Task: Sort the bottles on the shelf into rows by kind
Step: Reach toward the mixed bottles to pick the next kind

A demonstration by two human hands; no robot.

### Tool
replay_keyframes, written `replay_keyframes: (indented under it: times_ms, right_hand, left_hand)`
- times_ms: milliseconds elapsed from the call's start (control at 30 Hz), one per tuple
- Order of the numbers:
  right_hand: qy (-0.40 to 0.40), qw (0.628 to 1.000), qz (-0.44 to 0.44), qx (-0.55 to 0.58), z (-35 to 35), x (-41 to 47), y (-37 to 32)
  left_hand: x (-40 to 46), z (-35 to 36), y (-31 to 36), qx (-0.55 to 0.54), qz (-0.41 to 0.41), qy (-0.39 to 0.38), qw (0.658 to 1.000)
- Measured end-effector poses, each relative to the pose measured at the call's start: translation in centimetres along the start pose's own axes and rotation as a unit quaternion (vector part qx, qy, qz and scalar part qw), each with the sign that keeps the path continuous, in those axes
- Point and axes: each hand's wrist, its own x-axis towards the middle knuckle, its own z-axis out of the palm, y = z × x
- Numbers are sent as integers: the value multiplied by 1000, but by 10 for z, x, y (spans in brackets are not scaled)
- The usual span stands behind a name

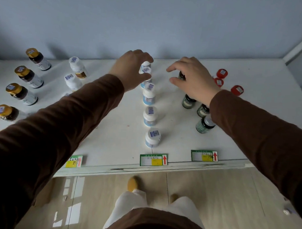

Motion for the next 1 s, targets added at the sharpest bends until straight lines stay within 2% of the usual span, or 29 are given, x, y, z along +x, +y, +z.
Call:
replay_keyframes:
  times_ms: [267,433,600,733,900,1000]
  right_hand:
    - [4,999,-34,39,-24,-128,35]
    - [-6,996,-7,85,-17,-214,69]
    - [-36,982,102,152,15,-276,88]
    - [-45,959,202,192,51,-302,90]
    - [-70,909,318,259,88,-317,87]
    - [-58,860,376,340,100,-312,88]
  left_hand:
    - [-73,38,110,9,1,18,1000]
    - [-124,88,170,1,-22,-16,1000]
    - [-159,140,195,-22,-95,-50,994]
    - [-171,176,195,-39,-146,-45,987]
    - [-172,209,196,-41,-177,3,983]
    - [-169,223,197,-25,-168,54,984]
